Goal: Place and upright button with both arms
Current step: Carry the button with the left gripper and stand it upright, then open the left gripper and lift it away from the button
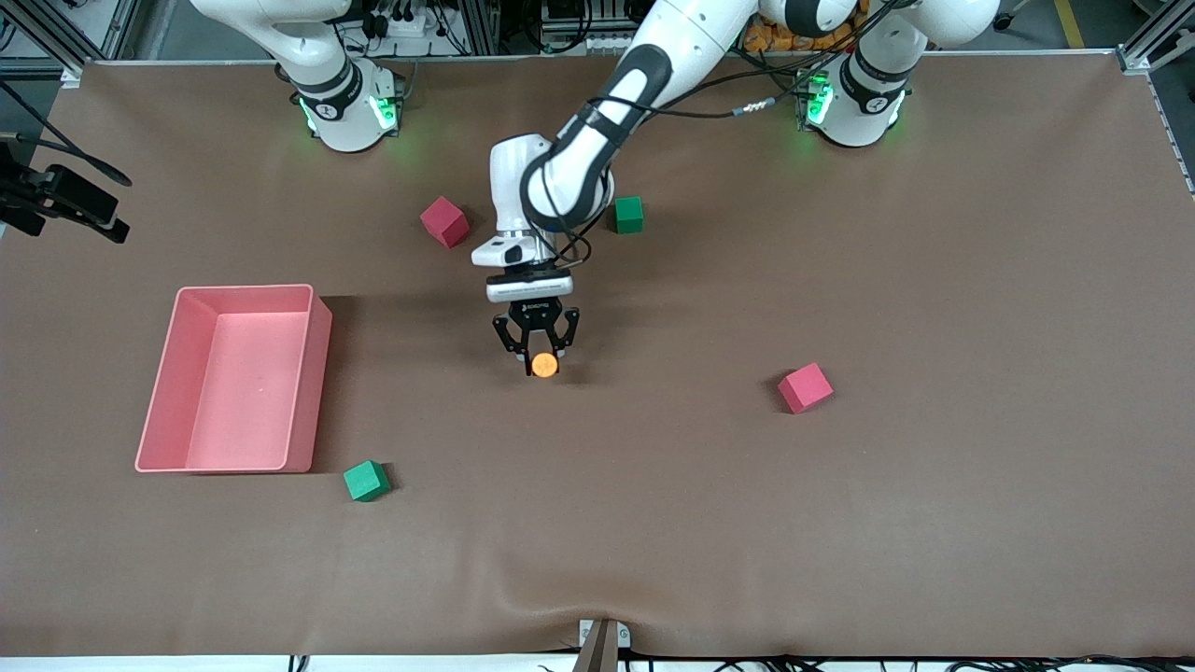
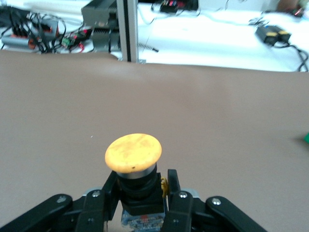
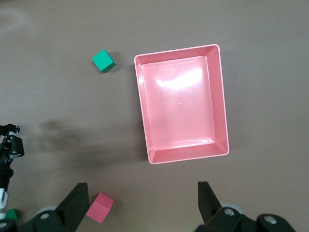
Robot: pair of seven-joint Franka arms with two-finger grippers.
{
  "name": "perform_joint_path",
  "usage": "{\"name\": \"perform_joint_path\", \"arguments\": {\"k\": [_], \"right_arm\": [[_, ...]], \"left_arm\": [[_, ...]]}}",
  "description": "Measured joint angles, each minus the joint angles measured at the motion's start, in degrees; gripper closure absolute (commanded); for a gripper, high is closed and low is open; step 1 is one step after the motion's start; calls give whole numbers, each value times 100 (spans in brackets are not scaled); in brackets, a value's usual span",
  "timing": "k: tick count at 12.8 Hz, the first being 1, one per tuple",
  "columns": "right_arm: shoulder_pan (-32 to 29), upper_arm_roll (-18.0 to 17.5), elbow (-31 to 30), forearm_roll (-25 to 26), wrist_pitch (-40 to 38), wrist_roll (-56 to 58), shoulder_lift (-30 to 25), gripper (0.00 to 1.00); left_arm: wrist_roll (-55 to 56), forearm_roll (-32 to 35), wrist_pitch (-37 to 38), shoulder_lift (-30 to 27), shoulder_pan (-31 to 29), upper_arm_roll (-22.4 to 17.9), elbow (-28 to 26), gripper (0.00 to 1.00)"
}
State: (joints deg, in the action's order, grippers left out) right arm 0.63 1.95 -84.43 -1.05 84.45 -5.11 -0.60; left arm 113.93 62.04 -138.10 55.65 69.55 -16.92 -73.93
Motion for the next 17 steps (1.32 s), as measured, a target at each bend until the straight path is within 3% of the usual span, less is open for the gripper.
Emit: {"name": "perform_joint_path", "arguments": {"k": [7, 8, 9, 10, 13, 17], "right_arm": [[0, -3, 0, -42, -11, 0, 4, 0], [0, -3, 0, -43, -14, 0, 4, 0], [0, -3, 0, -43, -22, 0, 5, 0], [0, -3, 0, -44, -36, 0, 5, 0], [0, -3, 0, -45, -49, 0, 7, 0], [0, -3, 0, -45, -51, 0, 8, 0]], "left_arm": [[1357, 2357, 255, 678, 63, -24, -81, 100], [1399, 2550, 296, 737, 63, -26, -86, 86], [1419, 2626, 319, 781, 64, -26, -93, 64], [1420, 2633, 328, 802, 63, -28, -107, 3], [1432, 2548, 330, 804, 65, 14, -117, 0], [1452, 1354, 730, 702, 193, 429, -36, 0]]}}
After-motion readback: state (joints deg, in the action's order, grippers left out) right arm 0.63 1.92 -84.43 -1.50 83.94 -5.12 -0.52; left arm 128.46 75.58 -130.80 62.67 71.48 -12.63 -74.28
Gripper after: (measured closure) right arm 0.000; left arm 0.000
